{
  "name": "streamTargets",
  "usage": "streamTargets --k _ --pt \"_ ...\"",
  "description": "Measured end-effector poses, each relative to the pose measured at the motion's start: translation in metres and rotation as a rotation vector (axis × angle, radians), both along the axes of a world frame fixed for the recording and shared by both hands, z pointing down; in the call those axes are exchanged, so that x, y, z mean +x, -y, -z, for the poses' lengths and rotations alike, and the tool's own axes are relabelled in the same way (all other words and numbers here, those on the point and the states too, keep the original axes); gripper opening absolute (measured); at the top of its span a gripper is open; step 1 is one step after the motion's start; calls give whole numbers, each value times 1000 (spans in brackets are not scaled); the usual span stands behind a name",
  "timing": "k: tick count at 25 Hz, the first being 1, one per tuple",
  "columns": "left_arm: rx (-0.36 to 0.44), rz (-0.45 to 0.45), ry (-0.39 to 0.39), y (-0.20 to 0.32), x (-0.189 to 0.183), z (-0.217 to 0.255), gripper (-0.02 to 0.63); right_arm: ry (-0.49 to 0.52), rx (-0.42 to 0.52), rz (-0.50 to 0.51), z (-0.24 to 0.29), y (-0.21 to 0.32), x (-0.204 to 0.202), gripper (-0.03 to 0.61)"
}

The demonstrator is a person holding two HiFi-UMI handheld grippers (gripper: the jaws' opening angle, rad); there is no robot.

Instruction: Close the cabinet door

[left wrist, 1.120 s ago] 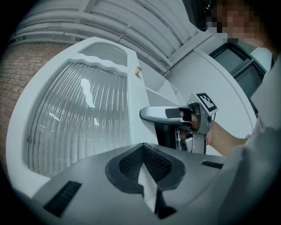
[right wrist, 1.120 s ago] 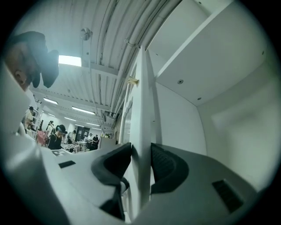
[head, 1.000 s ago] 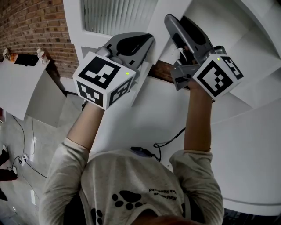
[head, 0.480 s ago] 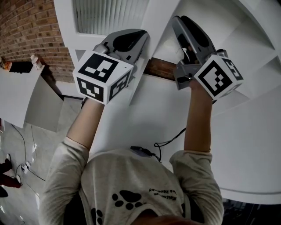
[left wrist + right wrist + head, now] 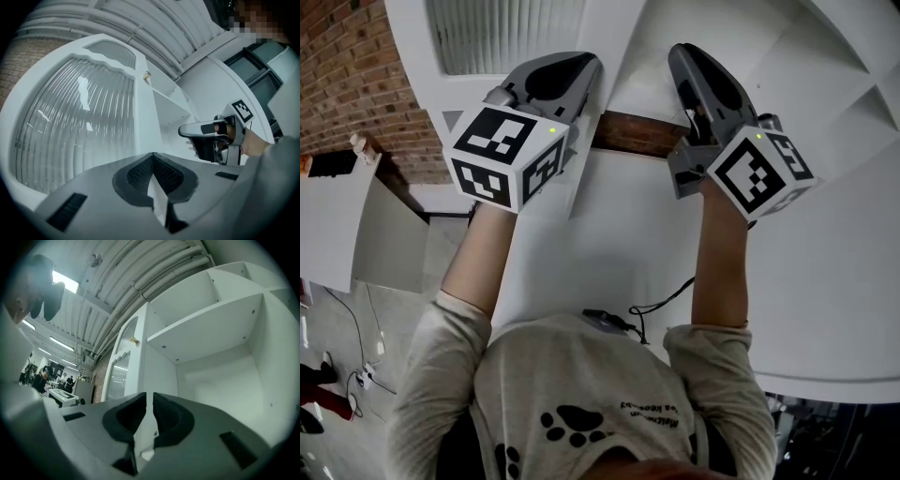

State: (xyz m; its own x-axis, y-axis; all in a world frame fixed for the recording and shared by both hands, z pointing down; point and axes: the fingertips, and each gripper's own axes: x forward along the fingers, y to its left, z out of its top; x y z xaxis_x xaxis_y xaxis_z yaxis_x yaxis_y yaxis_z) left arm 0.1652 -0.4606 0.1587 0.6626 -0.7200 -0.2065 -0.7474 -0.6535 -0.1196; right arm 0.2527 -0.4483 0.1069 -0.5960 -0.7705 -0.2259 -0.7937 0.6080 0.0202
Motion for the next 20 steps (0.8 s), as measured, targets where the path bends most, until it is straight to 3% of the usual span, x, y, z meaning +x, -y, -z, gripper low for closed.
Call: streamTargets --k 4,12,20 --pt "5 9 7 -2 1 0 8 -19 14 -50 -8 -17 1 11" --pt "-23 1 -6 -5 4 -3 8 40 -1 -88 -23 -44 4 9" --pt "-23 -19 -20 -51 0 -7 8 40 13 -116 -36 -68 -3 9"
